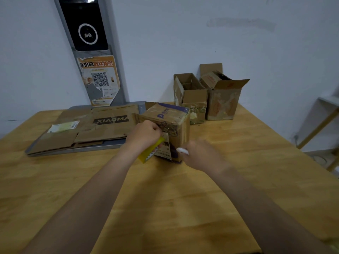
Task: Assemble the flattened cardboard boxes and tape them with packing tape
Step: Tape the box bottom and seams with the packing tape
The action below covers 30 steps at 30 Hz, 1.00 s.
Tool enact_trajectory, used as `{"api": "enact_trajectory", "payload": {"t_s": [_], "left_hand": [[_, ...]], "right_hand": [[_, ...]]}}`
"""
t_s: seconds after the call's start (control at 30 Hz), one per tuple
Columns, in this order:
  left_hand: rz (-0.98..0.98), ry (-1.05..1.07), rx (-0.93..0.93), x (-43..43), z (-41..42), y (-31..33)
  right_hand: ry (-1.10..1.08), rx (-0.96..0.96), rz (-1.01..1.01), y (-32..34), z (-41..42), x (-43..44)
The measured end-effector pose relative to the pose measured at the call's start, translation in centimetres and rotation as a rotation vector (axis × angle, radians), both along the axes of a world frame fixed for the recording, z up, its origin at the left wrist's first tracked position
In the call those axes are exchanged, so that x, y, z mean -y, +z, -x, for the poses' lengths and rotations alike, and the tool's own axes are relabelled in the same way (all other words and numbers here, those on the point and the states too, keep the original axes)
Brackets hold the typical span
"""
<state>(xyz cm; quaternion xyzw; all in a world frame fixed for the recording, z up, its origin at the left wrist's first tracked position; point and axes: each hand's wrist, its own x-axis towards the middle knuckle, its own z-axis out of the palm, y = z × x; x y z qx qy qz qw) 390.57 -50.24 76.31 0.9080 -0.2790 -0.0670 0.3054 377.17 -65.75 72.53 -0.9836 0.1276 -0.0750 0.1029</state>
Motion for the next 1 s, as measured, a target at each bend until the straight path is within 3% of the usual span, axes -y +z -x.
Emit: {"api": "enact_trajectory", "payload": {"t_s": [0.2, 0.3, 0.37, 0.47, 0.5, 0.63, 0.87, 1.0], "left_hand": [[0.052, -0.021, -0.089, 0.1, 0.8, -0.2], [0.064, -0.015, -0.055, 0.2, 0.7, -0.3], [0.043, 0.005, -0.008, 0.1, 0.7, -0.2], [0.035, 0.015, 0.005, 0.1, 0.7, -0.1], [0.035, 0.021, 0.012, 0.1, 0.7, 0.0], [0.041, 0.001, -0.001, 0.1, 0.8, 0.1], [-0.040, 0.014, -0.121, -1.4, -0.8, -1.4], [0.050, 0.088, -0.144, -2.0, -1.7, -2.4]], "right_hand": [[0.008, -0.286, 0.042, -2.9, 1.3, 0.3], [-0.003, -0.339, 0.011, -2.9, 1.1, 1.1], [-0.066, -0.177, -0.024, -2.0, 0.4, 1.8], [-0.144, 0.429, -0.129, -0.4, -0.9, 1.8], [-0.118, 0.551, -0.145, 0.0, -1.6, 1.6], [-0.016, 0.528, -0.098, -0.1, -5.3, 0.9], [-0.094, 0.678, -0.147, -2.3, -7.9, 2.3], [-0.068, 0.679, -0.126, -2.6, -8.0, 1.9]]}}
